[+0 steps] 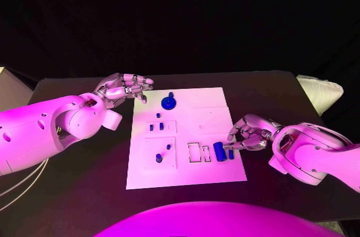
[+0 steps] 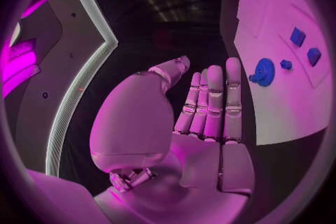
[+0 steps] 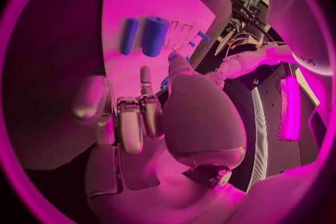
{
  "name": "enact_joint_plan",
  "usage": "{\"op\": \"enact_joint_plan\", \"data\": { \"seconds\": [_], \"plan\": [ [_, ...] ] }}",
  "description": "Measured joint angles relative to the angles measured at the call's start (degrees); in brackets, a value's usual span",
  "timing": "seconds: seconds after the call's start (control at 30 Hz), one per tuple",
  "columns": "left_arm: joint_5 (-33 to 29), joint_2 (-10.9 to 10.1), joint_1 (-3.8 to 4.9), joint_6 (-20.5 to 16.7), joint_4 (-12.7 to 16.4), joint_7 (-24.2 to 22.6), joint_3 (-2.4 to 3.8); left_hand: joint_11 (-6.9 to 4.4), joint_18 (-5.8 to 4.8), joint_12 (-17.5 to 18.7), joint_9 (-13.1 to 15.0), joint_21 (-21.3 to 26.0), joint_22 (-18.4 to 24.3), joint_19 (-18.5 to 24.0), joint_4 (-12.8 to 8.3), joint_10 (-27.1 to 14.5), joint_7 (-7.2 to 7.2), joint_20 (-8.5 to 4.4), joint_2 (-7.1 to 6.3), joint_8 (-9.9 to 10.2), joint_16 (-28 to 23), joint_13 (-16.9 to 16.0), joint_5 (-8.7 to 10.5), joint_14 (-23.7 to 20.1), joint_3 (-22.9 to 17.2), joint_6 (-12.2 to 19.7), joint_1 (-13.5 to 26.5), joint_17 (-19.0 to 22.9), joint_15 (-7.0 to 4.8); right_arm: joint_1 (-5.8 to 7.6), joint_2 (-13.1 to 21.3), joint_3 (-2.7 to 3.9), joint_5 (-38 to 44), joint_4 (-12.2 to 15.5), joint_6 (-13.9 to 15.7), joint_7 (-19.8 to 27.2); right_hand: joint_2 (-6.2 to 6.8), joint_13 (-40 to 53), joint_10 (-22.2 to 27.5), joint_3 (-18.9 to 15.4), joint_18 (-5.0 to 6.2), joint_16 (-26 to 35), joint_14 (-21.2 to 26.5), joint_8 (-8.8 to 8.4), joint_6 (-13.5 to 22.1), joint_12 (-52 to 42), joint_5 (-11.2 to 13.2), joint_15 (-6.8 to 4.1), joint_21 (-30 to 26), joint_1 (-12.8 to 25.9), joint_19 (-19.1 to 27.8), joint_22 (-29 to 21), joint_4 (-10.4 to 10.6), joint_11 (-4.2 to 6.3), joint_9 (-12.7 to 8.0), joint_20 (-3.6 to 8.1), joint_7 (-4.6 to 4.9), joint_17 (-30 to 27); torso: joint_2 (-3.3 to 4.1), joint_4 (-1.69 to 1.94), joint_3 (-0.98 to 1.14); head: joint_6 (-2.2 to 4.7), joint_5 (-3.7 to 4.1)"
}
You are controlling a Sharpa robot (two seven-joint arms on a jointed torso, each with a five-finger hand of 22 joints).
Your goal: Assemble the parts on the task board
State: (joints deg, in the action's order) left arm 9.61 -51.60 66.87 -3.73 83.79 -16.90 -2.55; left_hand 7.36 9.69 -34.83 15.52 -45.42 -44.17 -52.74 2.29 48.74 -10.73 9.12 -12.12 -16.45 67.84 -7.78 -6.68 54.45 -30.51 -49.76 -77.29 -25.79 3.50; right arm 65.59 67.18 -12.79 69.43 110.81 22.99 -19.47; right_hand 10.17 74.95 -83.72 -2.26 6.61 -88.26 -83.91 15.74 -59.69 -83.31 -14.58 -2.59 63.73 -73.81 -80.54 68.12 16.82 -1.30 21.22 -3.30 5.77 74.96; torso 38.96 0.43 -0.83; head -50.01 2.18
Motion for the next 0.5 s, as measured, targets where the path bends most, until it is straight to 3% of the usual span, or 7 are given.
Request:
{"op": "enact_joint_plan", "data": {
  "seconds": [0.17,0.27,0.5],
  "plan": [
    [-0.03,-0.02,-0.04,-0.01,0.04,-0.01,0.0,0.0,0.0,0.0,0.0,0.0,0.0,0.0,0.0,0.0,0.0,0.0,0.0,0.0,0.0,0.0,0.0,0.0,0.0,0.0,0.0,0.0,0.0,-0.98,-1.05,-0.13,2.43,-0.09,0.26,-1.74,-0.31,0.0,0.0,-1.39,0.0,-0.18,0.0,0.23,0.0,0.0,-0.51,0.0,0.0,0.31,0.0,0.25,0.01,0.0,0.06,0.0,0.0,0.0,0.04,0.0,-0.01,0.0,-0.01],
    [-0.05,-0.02,-0.05,-0.01,0.05,-0.01,0.0,0.0,0.0,0.0,0.0,0.0,0.0,0.0,0.0,0.0,0.0,0.0,0.0,0.0,0.0,0.0,0.0,0.0,0.0,0.0,0.0,0.0,0.0,-1.5,-1.88,-0.2,3.63,-0.43,0.27,-2.63,-0.89,-0.01,0.0,-2.48,-0.63,-0.18,0.0,0.47,0.0,0.0,-0.67,0.0,0.0,0.89,-0.21,0.44,0.03,0.0,0.06,0.21,0.0,-0.01,0.06,0.0,-0.01,0.0,-0.01],
    [-0.08,-0.06,-0.1,0.01,0.08,0.0,0.0,0.0,0.0,0.0,0.01,0.0,0.0,0.0,0.01,0.0,0.0,0.0,0.0,0.0,0.0,0.0,0.0,0.0,0.0,0.0,0.0,0.0,0.0,-3.21,-4.05,-0.35,5.71,-1.18,0.29,-4.09,-0.98,-0.01,0.0,-2.65,-0.63,-0.18,0.0,0.47,0.0,0.0,-0.72,0.01,0.0,0.98,-0.21,0.53,0.03,0.0,0.07,0.21,0.01,-0.01,0.13,0.03,0.03,0.0,-0.18]
  ]
}}
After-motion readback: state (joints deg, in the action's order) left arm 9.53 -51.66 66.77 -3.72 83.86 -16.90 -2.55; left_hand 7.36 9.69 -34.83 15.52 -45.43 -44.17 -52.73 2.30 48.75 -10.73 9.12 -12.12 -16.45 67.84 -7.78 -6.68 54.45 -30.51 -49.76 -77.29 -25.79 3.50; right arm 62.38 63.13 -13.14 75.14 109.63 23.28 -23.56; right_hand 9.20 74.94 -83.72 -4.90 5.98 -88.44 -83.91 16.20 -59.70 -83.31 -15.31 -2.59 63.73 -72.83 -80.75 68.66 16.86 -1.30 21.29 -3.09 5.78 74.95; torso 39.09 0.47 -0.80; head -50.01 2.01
